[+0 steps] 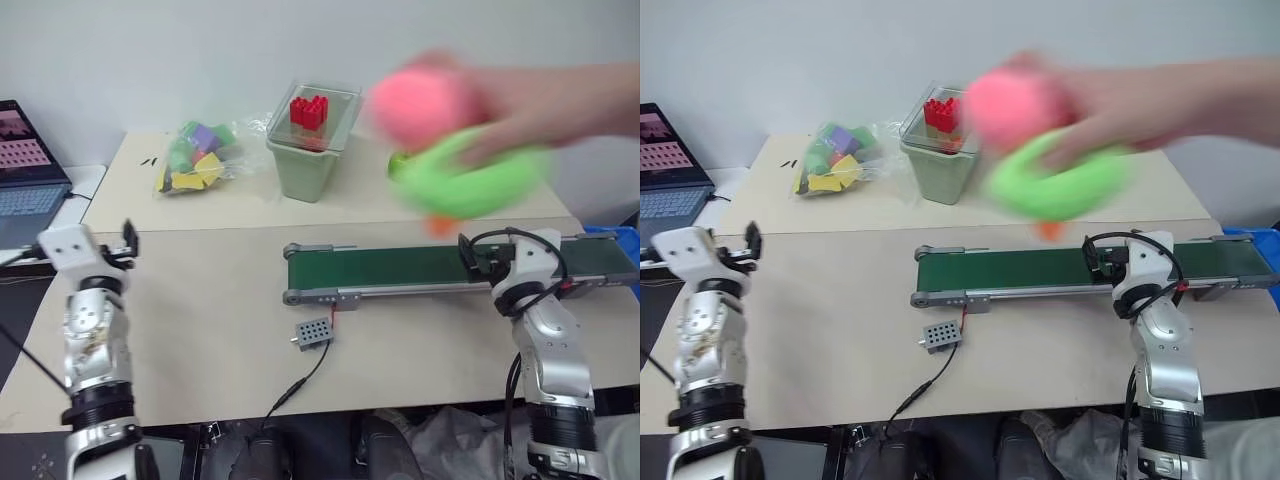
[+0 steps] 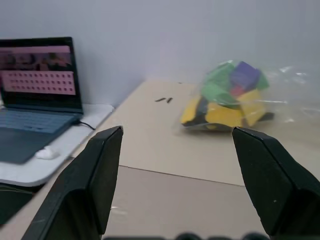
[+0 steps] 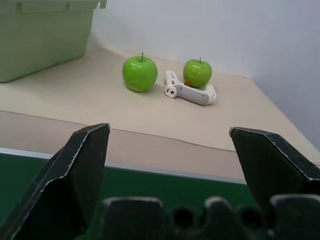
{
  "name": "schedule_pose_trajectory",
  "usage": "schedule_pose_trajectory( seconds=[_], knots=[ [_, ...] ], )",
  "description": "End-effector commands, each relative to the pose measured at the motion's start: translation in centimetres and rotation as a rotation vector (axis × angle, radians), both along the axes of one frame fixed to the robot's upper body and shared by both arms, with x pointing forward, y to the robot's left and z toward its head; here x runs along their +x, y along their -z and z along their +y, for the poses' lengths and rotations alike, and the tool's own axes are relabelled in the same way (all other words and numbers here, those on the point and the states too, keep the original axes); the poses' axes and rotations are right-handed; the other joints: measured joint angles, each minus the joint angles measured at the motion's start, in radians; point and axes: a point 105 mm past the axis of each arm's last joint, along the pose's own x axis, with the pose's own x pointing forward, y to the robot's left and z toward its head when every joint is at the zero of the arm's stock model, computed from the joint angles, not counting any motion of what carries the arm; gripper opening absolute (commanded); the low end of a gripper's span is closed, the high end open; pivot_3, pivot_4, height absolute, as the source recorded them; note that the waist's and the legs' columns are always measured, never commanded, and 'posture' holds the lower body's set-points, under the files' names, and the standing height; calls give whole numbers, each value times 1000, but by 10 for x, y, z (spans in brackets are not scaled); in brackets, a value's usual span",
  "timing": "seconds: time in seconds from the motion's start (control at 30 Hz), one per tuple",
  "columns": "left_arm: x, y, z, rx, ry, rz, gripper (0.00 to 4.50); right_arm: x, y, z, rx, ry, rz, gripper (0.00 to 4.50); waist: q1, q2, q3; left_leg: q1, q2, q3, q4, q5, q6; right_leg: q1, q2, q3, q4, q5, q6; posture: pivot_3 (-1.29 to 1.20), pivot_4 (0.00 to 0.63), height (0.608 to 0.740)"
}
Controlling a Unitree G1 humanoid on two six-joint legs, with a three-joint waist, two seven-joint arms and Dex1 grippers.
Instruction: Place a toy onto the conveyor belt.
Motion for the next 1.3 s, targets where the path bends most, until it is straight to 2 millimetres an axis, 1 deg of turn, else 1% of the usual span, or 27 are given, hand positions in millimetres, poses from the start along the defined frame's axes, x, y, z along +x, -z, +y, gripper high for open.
schedule_pose_trajectory(
  seconds=[0.03, 0.17, 0.27, 0.43, 0.57, 0.73, 1.0, 1.2, 1.3],
  knots=[
    [-7, -17, 11, -18, -28, -70, 3696, 1, -22, -3, -28, -10, -81, 4500, 3, 0, 0, 0, 0, 0, 0, 0, 0, 0, 0, 0, 0, 0, 0, 0, 150, 740],
    [-22, -18, 19, -193, -74, -159, 3696, 7, -22, 2, -24, -35, -81, 4500, 11, 0, 0, -1, -1, 0, 0, 0, 0, 1, -1, 0, 0, 0, 0, 0, 150, 740],
    [-32, -17, 27, -195, -117, -158, 3696, 10, -24, 8, -19, -59, -85, 4500, 6, 0, 0, -1, 0, 0, 0, 0, 0, 0, -1, 0, 0, 0, 1, 0, 150, 740],
    [-40, -14, 29, -210, -136, -151, 3696, 13, -22, 13, -28, -78, -71, 4500, 2, 0, 0, 0, 0, 0, 0, 0, 0, 0, 0, 0, 0, 0, 1, 0, 150, 740],
    [-41, -10, 28, -221, -127, -131, 3696, 9, -22, 12, -28, -71, -71, 4500, 3, 0, 0, 0, 0, 0, 0, 0, 0, 0, 0, 0, 0, 0, 1, 0, 150, 740],
    [-41, -2, 33, -239, -137, -97, 3696, 2, -12, 4, -28, -32, -47, 4500, 6, 0, 0, 0, 0, 0, 0, 0, 0, 0, 0, 0, 0, 0, 1, 0, 150, 740],
    [-37, -6, 36, -240, -131, -95, 3696, -4, -13, -2, -16, -3, -62, 4500, 4, 0, 0, 0, 0, 1, 0, 0, 0, 0, 0, 0, 0, 0, 1, 0, 150, 740],
    [-31, 6, 22, -244, -73, -45, 3696, -7, -10, 1, -18, -23, -50, 4500, 4, 0, 0, 0, 0, 1, 0, 0, 0, 0, 0, 0, 0, 0, 1, 0, 150, 740],
    [-28, 10, 15, -254, -41, -33, 3696, -4, -9, 1, -22, -26, -44, 4500, 4, 0, 0, 0, -1, 1, 0, 0, 0, 1, 0, 0, 0, 0, 1, 0, 150, 740]
  ],
)
